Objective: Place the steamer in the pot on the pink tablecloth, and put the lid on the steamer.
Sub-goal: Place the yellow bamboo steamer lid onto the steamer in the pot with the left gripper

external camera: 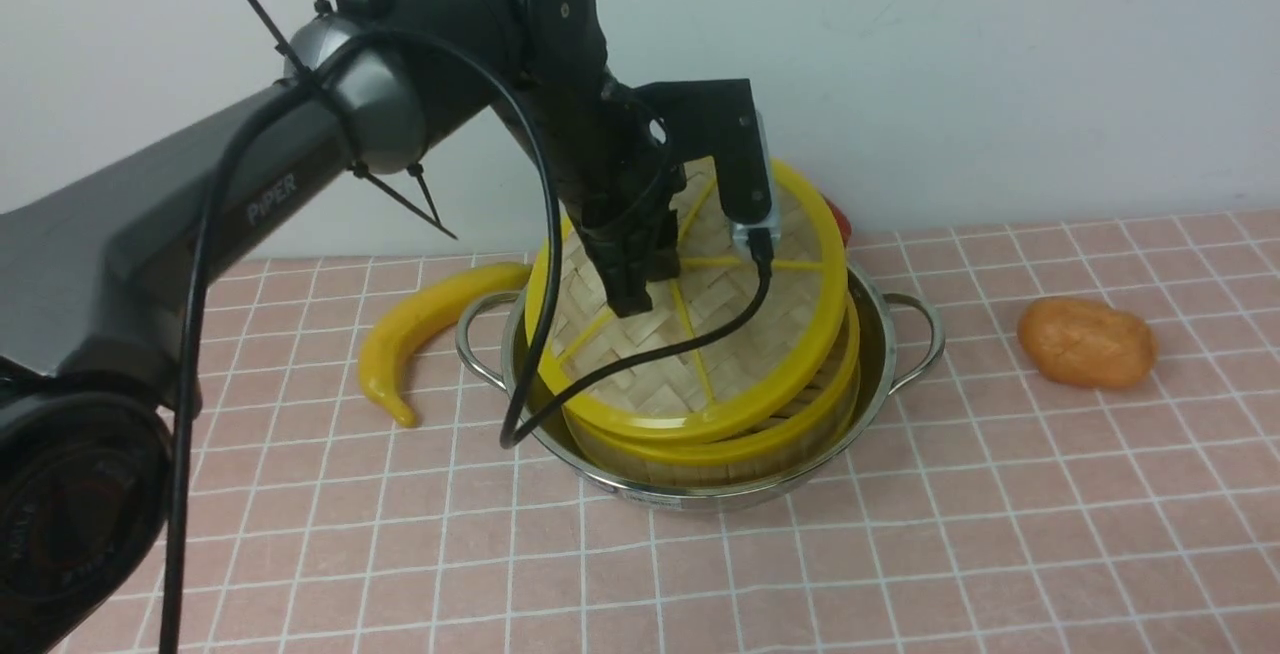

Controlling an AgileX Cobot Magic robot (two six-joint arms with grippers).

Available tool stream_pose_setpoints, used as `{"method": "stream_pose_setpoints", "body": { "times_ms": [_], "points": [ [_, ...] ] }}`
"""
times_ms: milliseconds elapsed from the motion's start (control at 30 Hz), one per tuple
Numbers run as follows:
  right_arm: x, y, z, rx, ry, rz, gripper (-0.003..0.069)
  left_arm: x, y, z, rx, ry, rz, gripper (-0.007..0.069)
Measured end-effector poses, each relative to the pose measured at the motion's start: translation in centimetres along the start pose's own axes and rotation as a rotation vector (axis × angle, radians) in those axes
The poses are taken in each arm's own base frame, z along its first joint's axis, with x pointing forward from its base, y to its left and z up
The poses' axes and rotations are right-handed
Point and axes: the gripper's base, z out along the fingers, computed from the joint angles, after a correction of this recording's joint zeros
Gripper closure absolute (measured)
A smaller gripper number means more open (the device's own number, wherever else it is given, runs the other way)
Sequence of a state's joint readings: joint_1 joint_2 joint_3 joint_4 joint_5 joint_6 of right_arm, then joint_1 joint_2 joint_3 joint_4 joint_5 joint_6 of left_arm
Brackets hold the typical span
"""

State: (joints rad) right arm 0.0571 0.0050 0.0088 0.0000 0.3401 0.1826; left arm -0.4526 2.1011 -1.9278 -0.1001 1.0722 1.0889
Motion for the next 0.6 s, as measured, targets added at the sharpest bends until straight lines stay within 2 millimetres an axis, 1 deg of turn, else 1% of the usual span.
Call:
{"method": "stream_pose_setpoints", "body": {
  "times_ms": [167,400,600],
  "points": [
    [0.0,0.0,0.0,0.000,0.000,0.000,0.0416,0.0,0.2,0.9,-0.009,-0.001,0.000,0.0508],
    [0.0,0.0,0.0,0.000,0.000,0.000,0.0416,-0.3,0.3,1.3,-0.029,-0.032,0.020,0.0508],
    [0.0,0.0,0.0,0.000,0.000,0.000,0.0416,-0.3,0.2,2.5,-0.013,-0.030,0.031,0.0508]
  ]
}}
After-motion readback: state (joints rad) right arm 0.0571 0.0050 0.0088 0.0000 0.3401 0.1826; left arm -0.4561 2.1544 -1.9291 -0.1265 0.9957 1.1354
